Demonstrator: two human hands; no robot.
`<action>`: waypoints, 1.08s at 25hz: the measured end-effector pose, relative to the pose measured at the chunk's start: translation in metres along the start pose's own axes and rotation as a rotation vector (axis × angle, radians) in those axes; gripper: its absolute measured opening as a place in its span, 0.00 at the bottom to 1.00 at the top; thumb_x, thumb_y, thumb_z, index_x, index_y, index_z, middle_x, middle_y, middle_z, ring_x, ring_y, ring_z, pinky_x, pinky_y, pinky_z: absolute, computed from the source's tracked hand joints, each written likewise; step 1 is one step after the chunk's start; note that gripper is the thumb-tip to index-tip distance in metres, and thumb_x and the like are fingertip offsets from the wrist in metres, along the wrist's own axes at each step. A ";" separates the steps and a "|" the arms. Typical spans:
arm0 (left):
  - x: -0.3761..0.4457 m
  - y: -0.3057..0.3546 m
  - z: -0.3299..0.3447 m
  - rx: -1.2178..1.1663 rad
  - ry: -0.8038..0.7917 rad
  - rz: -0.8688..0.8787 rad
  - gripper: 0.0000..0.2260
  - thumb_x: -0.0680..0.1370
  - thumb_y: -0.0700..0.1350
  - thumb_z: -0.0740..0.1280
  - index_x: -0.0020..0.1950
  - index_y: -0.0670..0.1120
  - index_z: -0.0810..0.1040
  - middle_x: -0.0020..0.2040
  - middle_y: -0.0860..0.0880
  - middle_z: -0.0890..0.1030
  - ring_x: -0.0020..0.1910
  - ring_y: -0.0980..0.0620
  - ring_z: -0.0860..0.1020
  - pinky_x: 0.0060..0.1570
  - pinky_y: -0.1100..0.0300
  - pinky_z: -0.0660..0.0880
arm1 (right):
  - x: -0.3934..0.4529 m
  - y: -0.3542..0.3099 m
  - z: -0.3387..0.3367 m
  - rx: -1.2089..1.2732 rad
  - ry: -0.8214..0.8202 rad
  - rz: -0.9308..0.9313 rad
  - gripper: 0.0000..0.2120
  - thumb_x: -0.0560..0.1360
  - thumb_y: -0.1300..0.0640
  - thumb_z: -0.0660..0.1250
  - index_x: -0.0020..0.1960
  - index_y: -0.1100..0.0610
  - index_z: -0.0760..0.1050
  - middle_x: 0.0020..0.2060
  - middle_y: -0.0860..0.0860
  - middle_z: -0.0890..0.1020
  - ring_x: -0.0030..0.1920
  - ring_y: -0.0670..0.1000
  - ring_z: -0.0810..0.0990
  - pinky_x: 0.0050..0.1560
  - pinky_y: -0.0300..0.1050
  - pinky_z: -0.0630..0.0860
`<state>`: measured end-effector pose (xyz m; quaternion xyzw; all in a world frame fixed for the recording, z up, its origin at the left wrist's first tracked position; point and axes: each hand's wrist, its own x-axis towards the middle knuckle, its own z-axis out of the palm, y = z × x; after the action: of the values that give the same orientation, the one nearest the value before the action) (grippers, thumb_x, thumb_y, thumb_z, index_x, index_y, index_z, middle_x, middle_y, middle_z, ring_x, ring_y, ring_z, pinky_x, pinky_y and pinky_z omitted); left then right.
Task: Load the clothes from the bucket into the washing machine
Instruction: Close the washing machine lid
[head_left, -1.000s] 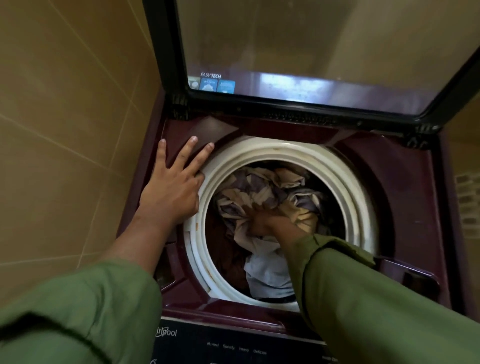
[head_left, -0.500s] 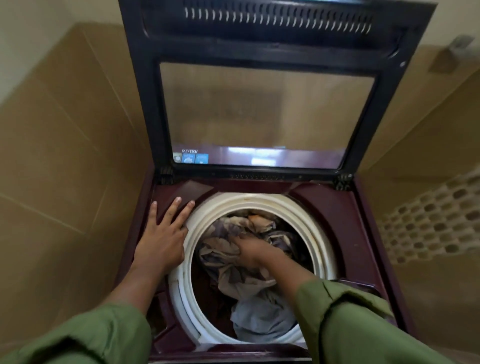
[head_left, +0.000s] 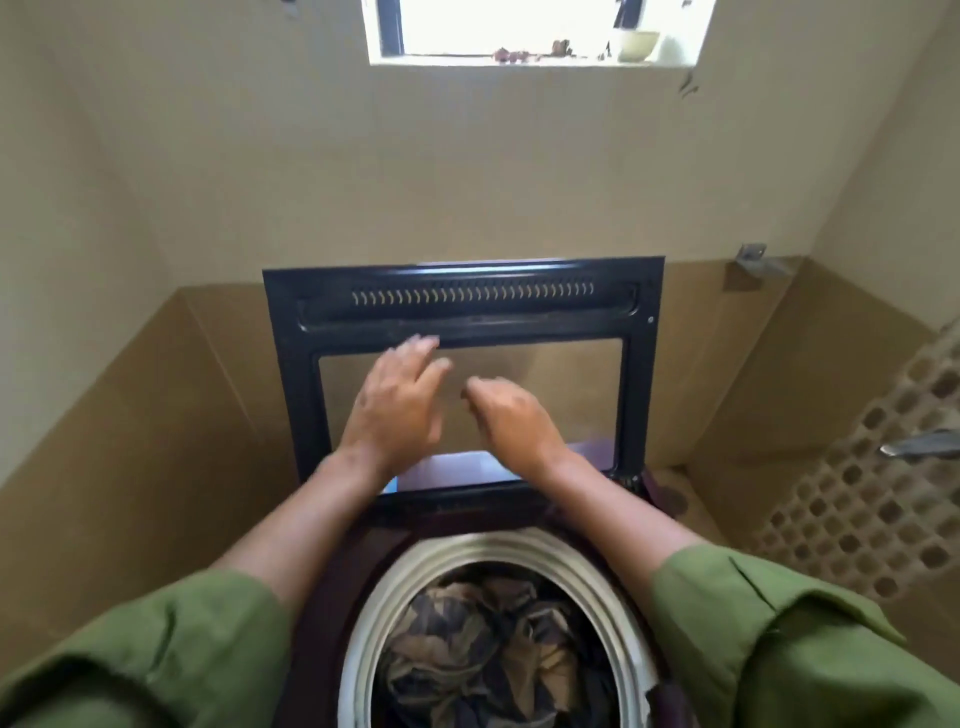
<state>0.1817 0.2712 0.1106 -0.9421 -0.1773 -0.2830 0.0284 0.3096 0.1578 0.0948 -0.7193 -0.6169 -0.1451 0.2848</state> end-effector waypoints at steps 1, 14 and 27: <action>0.031 0.003 -0.014 0.005 0.075 0.030 0.22 0.68 0.40 0.63 0.62 0.42 0.76 0.69 0.39 0.73 0.70 0.38 0.70 0.70 0.41 0.66 | 0.019 0.004 -0.012 -0.029 0.166 -0.038 0.08 0.74 0.62 0.58 0.47 0.60 0.76 0.39 0.57 0.79 0.42 0.59 0.77 0.43 0.51 0.74; 0.110 0.025 -0.010 0.188 -0.233 -0.214 0.38 0.73 0.53 0.65 0.79 0.50 0.50 0.77 0.48 0.55 0.77 0.46 0.52 0.75 0.39 0.48 | 0.092 0.029 -0.056 -0.224 -0.234 0.463 0.29 0.82 0.45 0.51 0.79 0.53 0.47 0.79 0.51 0.50 0.78 0.53 0.42 0.75 0.57 0.37; 0.059 0.074 -0.056 0.220 -0.075 -0.248 0.30 0.74 0.52 0.66 0.74 0.50 0.61 0.72 0.47 0.64 0.71 0.44 0.63 0.68 0.40 0.57 | 0.030 -0.016 -0.091 -0.170 -0.138 0.419 0.31 0.81 0.47 0.55 0.79 0.52 0.46 0.79 0.51 0.49 0.78 0.53 0.41 0.76 0.57 0.38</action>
<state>0.2242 0.2122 0.1927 -0.9142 -0.3229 -0.2280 0.0898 0.3133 0.1298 0.1881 -0.8610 -0.4579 -0.0849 0.2044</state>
